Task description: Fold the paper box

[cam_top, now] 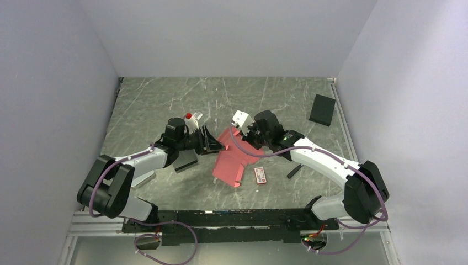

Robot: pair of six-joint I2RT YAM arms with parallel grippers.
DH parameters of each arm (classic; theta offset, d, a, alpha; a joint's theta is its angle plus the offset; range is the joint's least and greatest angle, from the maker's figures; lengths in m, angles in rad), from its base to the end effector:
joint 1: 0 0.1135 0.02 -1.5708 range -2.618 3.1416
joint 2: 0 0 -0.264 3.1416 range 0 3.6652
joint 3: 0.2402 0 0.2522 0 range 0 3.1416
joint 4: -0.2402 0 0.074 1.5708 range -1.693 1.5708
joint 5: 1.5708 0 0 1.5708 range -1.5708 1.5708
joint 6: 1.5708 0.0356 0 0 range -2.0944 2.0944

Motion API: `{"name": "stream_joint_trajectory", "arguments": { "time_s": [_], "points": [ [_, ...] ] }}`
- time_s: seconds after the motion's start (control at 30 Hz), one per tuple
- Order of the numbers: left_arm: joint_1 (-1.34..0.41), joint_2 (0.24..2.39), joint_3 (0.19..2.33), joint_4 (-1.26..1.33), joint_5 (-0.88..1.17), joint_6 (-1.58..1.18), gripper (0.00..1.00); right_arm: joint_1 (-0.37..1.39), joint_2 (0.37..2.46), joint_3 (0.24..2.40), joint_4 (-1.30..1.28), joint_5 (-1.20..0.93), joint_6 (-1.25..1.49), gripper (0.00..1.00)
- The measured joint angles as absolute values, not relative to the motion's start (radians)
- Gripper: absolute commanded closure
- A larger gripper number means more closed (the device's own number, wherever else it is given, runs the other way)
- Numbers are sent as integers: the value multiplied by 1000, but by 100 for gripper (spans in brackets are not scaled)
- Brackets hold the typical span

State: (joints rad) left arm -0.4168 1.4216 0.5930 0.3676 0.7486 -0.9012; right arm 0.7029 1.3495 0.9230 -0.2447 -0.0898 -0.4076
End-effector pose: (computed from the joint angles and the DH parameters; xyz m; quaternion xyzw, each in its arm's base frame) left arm 0.2464 -0.1356 0.1901 -0.0027 0.8142 -0.5460 0.1974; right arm 0.2235 0.1935 0.2563 -0.4908 0.7542 0.1039 0.4237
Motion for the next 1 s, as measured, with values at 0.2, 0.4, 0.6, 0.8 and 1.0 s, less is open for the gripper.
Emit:
{"name": "stream_joint_trajectory", "arguments": {
  "time_s": [0.2,0.4,0.6,0.8,1.0],
  "points": [
    [-417,1422,588,418,780,-870,50,700,1349,933,-257,-106,-393,100],
    [-417,1418,570,476,793,-850,49,683,1349,937,-264,-150,-373,100],
    [-416,1398,532,554,796,-854,50,673,1349,938,-268,-208,-355,100],
    [-408,1368,501,620,793,-861,54,659,1349,944,-269,-266,-336,100],
    [-398,1351,494,631,789,-869,54,655,1349,948,-269,-289,-328,100]
  ]
}}
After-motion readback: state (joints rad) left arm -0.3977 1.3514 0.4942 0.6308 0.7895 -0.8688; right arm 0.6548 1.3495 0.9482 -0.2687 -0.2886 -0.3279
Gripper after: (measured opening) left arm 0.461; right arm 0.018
